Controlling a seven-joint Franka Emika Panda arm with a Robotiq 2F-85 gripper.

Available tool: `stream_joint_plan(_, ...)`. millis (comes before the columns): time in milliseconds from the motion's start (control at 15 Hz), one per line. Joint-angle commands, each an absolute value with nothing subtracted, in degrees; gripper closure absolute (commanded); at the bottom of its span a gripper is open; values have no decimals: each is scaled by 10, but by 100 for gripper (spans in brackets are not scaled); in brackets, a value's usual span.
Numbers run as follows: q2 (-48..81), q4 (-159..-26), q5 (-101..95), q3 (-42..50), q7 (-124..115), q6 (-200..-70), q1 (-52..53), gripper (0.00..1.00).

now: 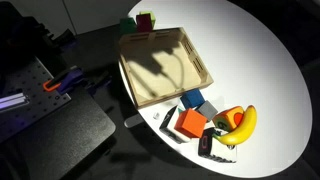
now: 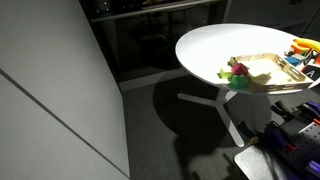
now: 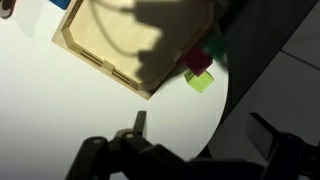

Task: Put the pink block on the brown object

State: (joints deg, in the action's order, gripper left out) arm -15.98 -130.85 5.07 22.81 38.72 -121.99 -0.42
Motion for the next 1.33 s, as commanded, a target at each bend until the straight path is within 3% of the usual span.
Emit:
stream_joint_plan(0,-157,-1307,59,205,393,-1218,-29,0)
stream_joint_plan(1267,54,-1174,55,110,405,-1202,-45,0)
